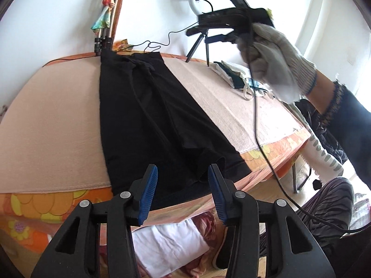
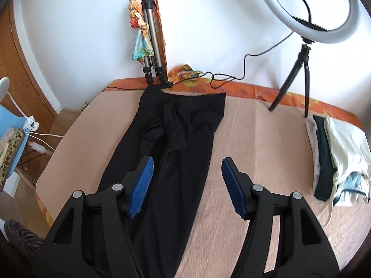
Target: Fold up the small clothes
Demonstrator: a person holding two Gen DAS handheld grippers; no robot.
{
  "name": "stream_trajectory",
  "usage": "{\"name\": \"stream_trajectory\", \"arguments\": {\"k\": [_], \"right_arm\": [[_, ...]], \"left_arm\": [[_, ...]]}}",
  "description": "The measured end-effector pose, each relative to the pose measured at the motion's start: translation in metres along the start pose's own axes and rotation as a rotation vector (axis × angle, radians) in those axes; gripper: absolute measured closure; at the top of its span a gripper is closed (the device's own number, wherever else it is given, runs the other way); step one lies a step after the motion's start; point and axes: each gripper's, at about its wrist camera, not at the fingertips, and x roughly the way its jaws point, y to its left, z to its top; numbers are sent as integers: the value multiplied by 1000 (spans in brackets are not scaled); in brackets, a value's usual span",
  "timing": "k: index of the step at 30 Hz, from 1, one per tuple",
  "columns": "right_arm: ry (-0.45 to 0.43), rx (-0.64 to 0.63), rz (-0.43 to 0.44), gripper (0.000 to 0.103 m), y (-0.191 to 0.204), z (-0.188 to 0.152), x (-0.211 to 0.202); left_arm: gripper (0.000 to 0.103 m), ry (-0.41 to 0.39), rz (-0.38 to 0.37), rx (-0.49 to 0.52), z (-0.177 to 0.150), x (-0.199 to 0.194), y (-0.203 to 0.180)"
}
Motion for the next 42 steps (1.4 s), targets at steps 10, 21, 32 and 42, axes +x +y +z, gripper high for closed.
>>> {"name": "stream_trajectory", "arguments": {"k": [10,21,32,42], "right_arm": [[126,63,77,49,4,-142,-43],[271,125,203,80,12,-216,-28],[238,126,178,96,3,-222,-36],[254,213,248,84,-8,-228,-36]], "left_arm": [[59,36,-19,107,12,0,4],[59,83,-65,182,38,58,-38],[59,177,-11,179,-1,42,-7],[59,221,41,-68,-5,7,69]]}}
